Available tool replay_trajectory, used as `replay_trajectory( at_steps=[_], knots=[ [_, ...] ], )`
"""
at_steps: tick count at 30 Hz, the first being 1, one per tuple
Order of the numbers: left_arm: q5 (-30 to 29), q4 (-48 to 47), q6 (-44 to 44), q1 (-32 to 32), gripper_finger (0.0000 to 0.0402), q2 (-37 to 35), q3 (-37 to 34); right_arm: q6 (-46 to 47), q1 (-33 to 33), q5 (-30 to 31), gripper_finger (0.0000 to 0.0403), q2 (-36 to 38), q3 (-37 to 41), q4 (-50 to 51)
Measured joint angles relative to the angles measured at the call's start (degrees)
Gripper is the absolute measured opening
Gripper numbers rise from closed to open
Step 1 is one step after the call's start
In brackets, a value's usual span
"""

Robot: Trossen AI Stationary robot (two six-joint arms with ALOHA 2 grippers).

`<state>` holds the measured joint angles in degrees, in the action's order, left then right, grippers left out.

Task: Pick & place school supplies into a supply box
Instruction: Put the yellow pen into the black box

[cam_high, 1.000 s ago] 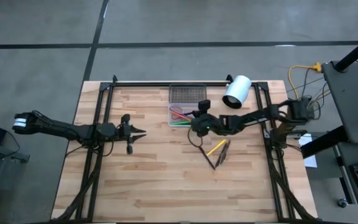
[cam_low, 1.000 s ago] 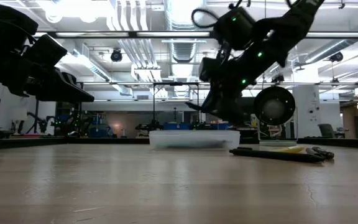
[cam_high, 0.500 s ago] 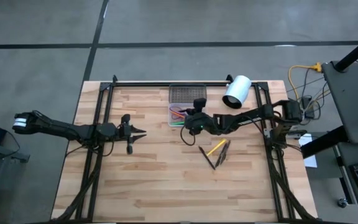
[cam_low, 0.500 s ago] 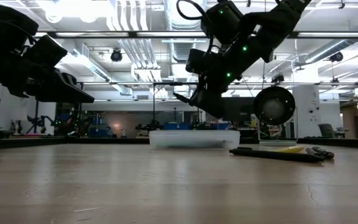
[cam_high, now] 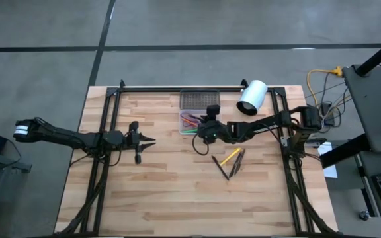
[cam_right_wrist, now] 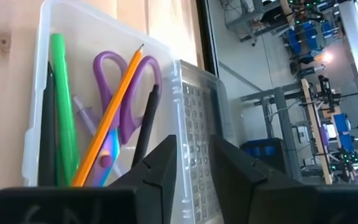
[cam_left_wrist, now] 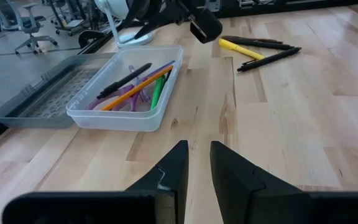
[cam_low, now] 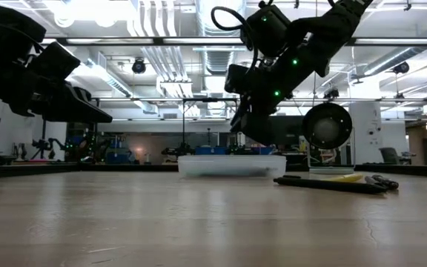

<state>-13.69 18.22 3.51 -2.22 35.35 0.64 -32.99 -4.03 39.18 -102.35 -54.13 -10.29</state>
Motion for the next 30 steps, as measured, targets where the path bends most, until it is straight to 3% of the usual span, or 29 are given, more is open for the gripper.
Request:
replay_trajectory(
  at_steps=[11, 24, 30],
  knots=[
    [0.0, -0.01, 0.0, -0.01, 0.0052, 0.0, 0.0, 0.41, 0.27, 0.01, 0.0068, 0.76, -2.05, 12.8],
    [-0.02, 0.0, 0.0, 0.0, 0.0052, 0.0, 0.0, 18.04, 3.61, -0.17, 0.0068, 0.96, -12.2, 40.78],
    [-0.02, 0.0, 0.0, 0.0, 0.0052, 0.0, 0.0, 21.19, 4.65, -0.16, 0.0068, 0.96, -17.51, 47.58]
  ],
)
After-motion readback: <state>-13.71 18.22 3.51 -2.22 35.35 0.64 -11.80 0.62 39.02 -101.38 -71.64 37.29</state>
